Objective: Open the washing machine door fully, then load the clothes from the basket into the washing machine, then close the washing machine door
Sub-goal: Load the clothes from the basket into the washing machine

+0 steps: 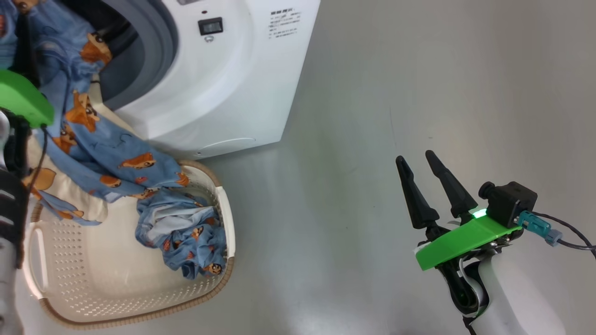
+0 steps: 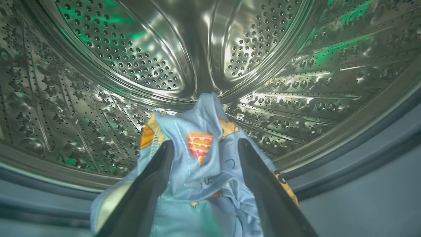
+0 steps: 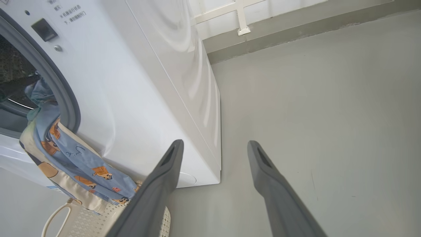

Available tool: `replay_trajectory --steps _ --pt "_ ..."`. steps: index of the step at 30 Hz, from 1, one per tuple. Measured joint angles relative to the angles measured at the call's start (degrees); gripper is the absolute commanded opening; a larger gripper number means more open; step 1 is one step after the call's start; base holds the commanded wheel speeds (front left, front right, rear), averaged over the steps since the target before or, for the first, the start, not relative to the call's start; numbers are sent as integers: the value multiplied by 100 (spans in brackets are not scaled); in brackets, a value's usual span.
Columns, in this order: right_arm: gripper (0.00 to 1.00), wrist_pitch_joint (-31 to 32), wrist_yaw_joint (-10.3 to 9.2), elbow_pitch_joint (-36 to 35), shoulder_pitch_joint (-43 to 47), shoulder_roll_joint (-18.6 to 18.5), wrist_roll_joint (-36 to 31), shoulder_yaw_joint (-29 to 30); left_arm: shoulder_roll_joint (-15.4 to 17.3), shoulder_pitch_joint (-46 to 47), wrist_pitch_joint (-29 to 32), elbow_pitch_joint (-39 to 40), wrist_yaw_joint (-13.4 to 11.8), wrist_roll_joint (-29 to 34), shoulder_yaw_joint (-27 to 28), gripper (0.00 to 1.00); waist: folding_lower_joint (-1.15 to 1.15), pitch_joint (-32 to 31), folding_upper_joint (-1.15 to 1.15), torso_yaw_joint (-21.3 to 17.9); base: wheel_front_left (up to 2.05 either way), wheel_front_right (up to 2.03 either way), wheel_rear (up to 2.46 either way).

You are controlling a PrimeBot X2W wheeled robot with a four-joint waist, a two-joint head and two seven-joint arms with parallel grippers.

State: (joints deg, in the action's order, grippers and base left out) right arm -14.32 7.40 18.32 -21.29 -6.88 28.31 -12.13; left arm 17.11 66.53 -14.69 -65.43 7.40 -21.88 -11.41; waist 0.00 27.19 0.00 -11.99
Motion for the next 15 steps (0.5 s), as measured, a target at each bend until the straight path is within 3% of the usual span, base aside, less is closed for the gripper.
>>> replay_trajectory --steps 15 --pt "100 0 0 0 9 -86 0 31 -24 -593 0 552 0 -531 -421 100 0 -126 0 234 0 0 0"
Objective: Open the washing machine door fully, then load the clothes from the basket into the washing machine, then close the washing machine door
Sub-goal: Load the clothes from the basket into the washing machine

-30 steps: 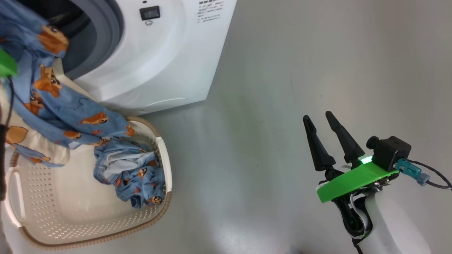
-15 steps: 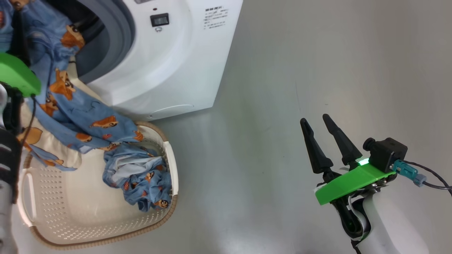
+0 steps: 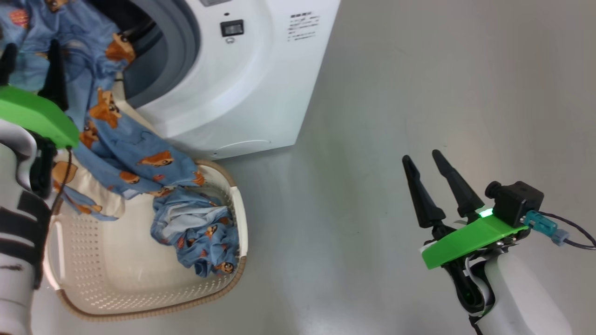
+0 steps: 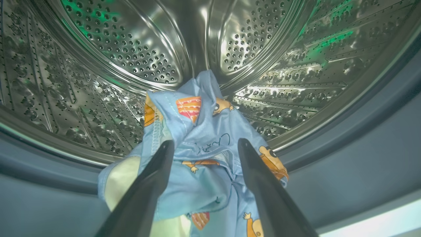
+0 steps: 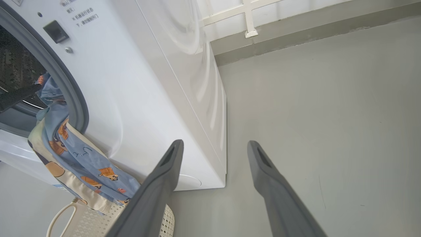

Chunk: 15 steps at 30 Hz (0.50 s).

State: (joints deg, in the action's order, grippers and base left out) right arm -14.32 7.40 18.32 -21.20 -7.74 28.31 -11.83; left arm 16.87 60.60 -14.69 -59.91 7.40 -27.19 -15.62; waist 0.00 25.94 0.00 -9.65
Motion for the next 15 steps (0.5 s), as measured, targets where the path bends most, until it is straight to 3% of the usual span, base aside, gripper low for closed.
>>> replay_trajectory --steps 4,15 --pt "100 0 0 -9 2 -41 0 94 -32 -304 0 380 0 -21 42 100 0 -4 0 99 0 0 0" --pt "100 0 0 -96 11 -203 -12 341 -331 -2008 0 1922 0 254 868 100 0 -41 0 467 0 0 0"
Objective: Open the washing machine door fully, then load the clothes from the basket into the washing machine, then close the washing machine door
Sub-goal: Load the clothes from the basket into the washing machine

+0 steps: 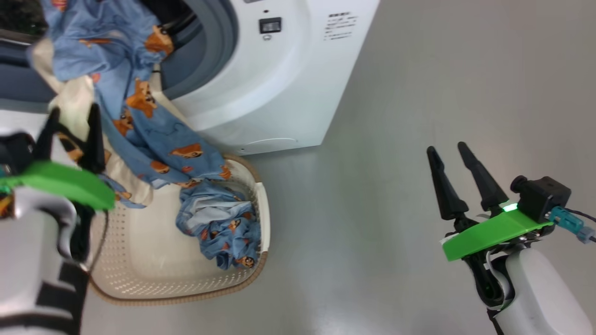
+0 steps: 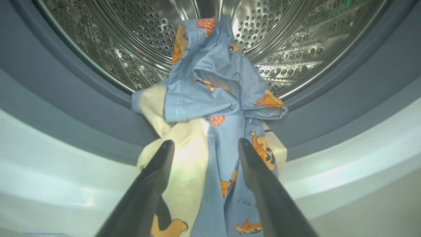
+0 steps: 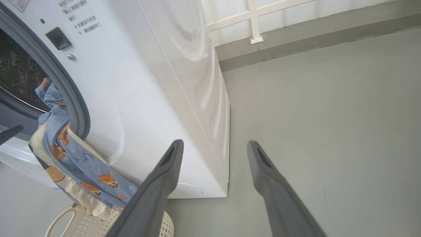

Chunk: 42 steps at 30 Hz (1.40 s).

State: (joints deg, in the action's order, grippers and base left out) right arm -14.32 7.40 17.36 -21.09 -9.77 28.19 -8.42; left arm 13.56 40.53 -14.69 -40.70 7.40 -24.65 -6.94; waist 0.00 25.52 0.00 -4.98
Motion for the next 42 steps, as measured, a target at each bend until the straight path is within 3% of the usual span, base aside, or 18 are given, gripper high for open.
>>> replay_trajectory --steps 13,19,28,42 --pt "100 0 0 -24 129 -78 -54 31 -367 -1958 0 1656 0 282 866 100 0 -113 0 210 0 0 0" --pt "100 0 0 -24 146 -99 -54 34 -519 -2405 0 1931 0 328 984 100 0 -101 0 248 0 0 0" --pt "100 0 0 -29 136 -103 -54 -2 -525 -2356 0 1569 0 244 881 100 0 13 0 210 0 0 0" --pt "100 0 0 -109 -30 -86 -88 -58 -326 -1163 4 -8 0 -320 -31 100 0 509 0 96 0 0 0"
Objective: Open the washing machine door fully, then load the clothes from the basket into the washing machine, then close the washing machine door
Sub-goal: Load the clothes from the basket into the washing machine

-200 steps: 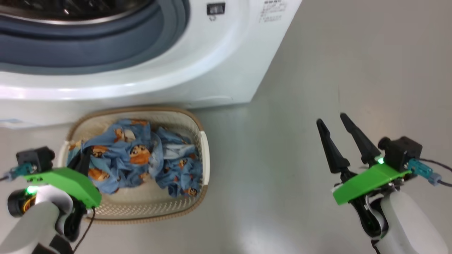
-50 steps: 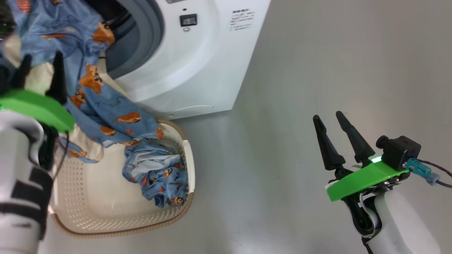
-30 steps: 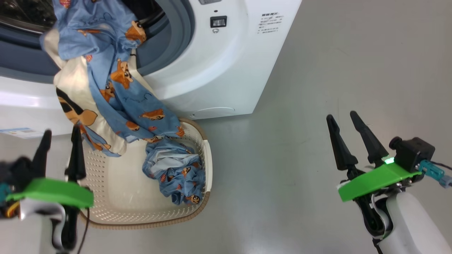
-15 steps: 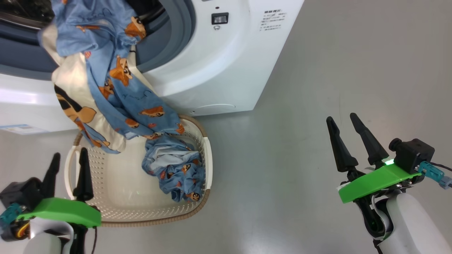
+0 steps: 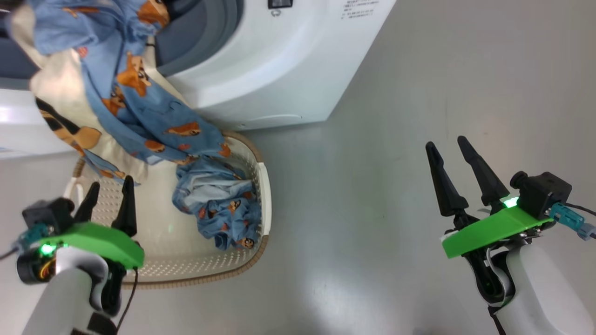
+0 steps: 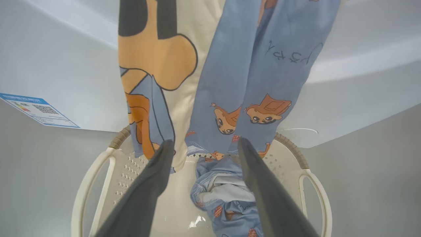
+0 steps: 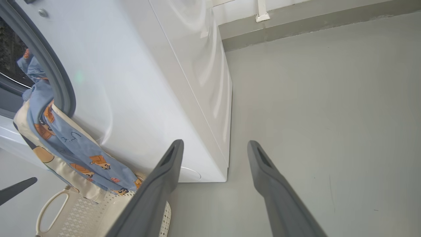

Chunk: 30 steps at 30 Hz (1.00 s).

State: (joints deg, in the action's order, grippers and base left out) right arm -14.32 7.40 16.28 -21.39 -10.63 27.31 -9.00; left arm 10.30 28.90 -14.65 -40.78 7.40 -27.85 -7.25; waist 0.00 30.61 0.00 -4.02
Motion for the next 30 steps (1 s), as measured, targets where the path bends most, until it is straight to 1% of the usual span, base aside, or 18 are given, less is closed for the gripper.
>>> replay_trajectory --steps 5,12,19,30 --pt "100 0 0 -29 -115 38 -10 -37 119 532 1 -590 0 -337 -422 100 0 236 0 -65 0 0 0" --pt "100 0 0 -65 -238 93 -34 -66 204 1121 1 -1122 0 -797 -929 100 0 528 0 -154 0 0 0" --pt "100 -1 0 -115 -328 126 -52 -74 303 1525 1 -1312 0 -1267 -1249 100 0 731 0 -215 0 0 0" --pt "100 -1 0 -143 -462 157 -59 -137 446 1931 1 -1340 0 -1457 -1613 100 0 905 0 -309 0 0 0"
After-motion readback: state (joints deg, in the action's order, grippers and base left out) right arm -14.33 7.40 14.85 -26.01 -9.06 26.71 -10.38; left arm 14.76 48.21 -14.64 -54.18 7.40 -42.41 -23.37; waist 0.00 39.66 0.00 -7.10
